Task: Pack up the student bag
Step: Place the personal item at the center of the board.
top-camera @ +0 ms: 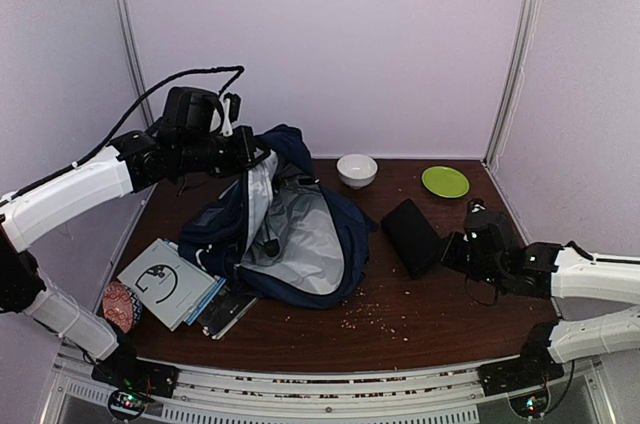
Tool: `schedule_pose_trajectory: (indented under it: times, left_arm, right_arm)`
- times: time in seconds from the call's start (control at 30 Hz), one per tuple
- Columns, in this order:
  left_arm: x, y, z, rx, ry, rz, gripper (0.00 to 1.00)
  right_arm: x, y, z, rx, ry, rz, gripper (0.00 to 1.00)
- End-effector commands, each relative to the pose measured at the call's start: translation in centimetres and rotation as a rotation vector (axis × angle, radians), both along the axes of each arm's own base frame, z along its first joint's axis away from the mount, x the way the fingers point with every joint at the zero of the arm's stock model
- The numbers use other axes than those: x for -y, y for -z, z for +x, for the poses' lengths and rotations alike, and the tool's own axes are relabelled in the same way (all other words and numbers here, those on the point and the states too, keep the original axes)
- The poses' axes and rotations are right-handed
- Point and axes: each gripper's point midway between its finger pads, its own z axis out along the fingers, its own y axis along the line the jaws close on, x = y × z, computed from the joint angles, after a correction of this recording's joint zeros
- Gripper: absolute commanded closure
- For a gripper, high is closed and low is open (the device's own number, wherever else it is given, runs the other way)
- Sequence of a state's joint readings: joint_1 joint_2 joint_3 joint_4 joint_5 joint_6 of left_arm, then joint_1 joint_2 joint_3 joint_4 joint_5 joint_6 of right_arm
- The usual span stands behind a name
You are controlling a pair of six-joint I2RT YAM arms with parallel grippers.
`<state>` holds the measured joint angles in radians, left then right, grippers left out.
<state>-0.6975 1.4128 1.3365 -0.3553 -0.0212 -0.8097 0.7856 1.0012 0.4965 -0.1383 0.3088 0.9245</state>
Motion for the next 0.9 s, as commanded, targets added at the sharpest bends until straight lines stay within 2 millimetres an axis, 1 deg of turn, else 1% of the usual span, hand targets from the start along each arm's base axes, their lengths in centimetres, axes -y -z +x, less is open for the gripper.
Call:
schedule_pose_trajectory:
  times: [0.0,0.03,0.1,0.13,0.23,0.3,0.33,0.4,0.5,0.53,0.6,0.63,0.7,0.77,0.8,0.83,0.87]
  left_arm:
    - [0.1,-3.8,1.3,0.154,-0.025,-0.062,1.0]
    - [-0.1,-3.4,1.5,0.155,-0.034,-0.046,1.0]
    - [-0.2,-2.4,1.9,0.15,-0.046,-0.012,1.0]
    - [-0.2,-1.8,2.1,0.142,-0.049,0.006,1.0]
    - [0.5,0.2,2.6,0.113,-0.032,0.041,1.0]
    - [1.5,1.4,3.0,0.097,0.008,0.062,1.0]
    - [2.1,1.8,3.1,0.094,0.037,0.076,1.0]
    - [3.2,2.6,3.4,0.079,0.088,0.104,1.0]
    - [4.8,3.3,3.5,0.075,0.154,0.142,1.0]
    - [5.3,3.2,3.3,0.081,0.17,0.148,0.98]
    - [5.9,2.7,2.8,0.104,0.186,0.164,0.76]
    - [6.0,2.5,2.6,0.115,0.184,0.177,0.63]
    - [5.8,2.1,2.0,0.122,0.165,0.209,0.39]
    - [5.1,1.4,1.2,0.119,0.142,0.229,0.24]
    - [4.5,1.2,0.8,0.114,0.124,0.235,0.11]
    - [3.9,1.1,0.2,0.104,0.106,0.234,0.03]
    - [3.3,1.1,-0.4,0.095,0.088,0.235,0.02]
  right_arm:
    - [-0.1,-5.7,-0.2,0.13,-0.025,0.097,1.0]
    - [0.2,-6.4,-0.3,0.14,-0.028,0.086,1.0]
    - [0.4,-6.2,-0.7,0.105,-0.042,0.037,1.0]
    - [0.5,-5.6,-0.8,0.076,-0.045,0.008,0.95]
    - [0.3,-4.0,-1.2,0.015,-0.059,-0.011,0.64]
    - [0.0,-3.4,-1.4,0.009,-0.071,0.019,0.49]
    - [-0.1,-3.2,-1.6,0.01,-0.077,0.028,0.44]
    - [-0.5,-3.5,-1.9,0.018,-0.094,0.039,0.36]
    - [-1.5,-4.2,-2.3,0.03,-0.135,0.039,0.31]
    - [-1.8,-4.4,-2.5,0.036,-0.147,0.043,0.31]
    - [-2.6,-4.8,-2.7,0.047,-0.174,0.057,0.3]
    - [-3.0,-4.9,-2.8,0.05,-0.187,0.061,0.3]
    - [-3.9,-5.4,-2.9,0.067,-0.212,0.072,0.3]
    - [-4.6,-6.0,-3.0,0.08,-0.233,0.068,0.3]
    - [-4.9,-6.3,-3.1,0.084,-0.242,0.067,0.29]
    - [-5.2,-6.6,-3.1,0.091,-0.252,0.067,0.29]
    - [-5.5,-6.9,-3.1,0.099,-0.262,0.069,0.29]
